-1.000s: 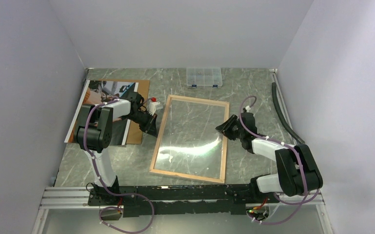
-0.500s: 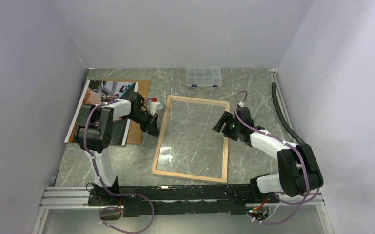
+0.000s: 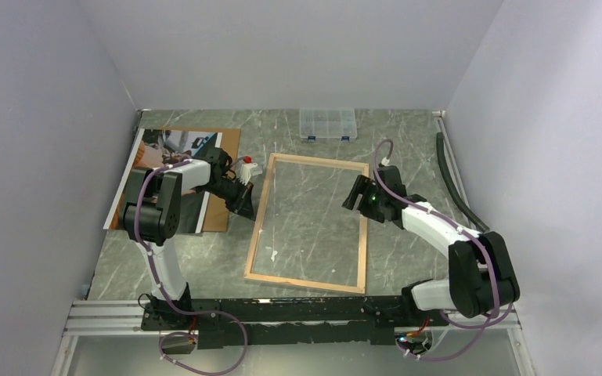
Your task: Put the photo into the frame
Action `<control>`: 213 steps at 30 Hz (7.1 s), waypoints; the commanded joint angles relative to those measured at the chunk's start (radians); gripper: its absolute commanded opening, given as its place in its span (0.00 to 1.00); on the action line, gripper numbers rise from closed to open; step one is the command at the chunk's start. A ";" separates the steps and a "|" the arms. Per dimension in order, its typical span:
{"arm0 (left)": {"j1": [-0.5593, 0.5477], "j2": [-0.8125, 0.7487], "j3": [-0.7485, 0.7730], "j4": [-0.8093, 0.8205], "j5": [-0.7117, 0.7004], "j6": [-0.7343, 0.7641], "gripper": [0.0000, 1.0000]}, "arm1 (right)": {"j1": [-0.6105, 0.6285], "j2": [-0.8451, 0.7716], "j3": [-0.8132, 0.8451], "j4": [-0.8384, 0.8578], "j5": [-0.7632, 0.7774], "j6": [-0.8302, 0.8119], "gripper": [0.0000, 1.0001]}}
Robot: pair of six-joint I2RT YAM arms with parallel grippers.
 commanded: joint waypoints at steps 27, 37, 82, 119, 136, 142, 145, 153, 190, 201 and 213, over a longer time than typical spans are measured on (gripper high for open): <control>0.021 -0.008 0.016 0.008 0.056 -0.019 0.03 | 0.025 0.147 0.105 -0.057 0.114 -0.034 0.42; 0.021 -0.001 0.024 0.005 0.060 -0.020 0.03 | 0.078 0.166 0.136 -0.105 0.209 -0.025 0.36; -0.117 0.070 0.183 -0.023 -0.164 -0.007 0.03 | -0.145 0.113 0.176 -0.059 -0.083 0.052 0.95; 0.650 0.196 0.438 0.196 -1.142 0.108 0.43 | 0.609 0.964 1.237 -0.097 0.118 0.005 1.00; 0.553 0.076 0.163 -0.013 -0.791 0.092 0.43 | 0.581 0.999 1.190 -0.055 0.098 0.023 0.99; 0.551 -0.023 0.253 -0.100 -0.767 0.127 0.45 | 0.579 0.992 1.185 -0.044 0.094 0.024 0.99; 0.558 -0.016 0.343 -0.024 -0.878 0.158 0.45 | 0.580 0.985 1.163 -0.028 0.093 0.032 0.98; 0.614 0.110 0.473 0.082 -1.050 0.128 0.43 | 0.566 0.975 1.142 -0.014 0.107 0.038 0.98; 0.627 0.106 0.232 0.161 -1.008 0.128 0.42 | 0.585 0.855 0.912 0.092 -0.334 0.295 0.81; 0.627 0.104 0.234 0.154 -0.999 0.133 0.41 | 0.590 0.937 0.947 0.166 -0.390 0.395 0.78; 0.626 0.097 0.215 0.154 -0.984 0.143 0.39 | 0.591 0.987 0.937 0.291 -0.426 0.525 0.72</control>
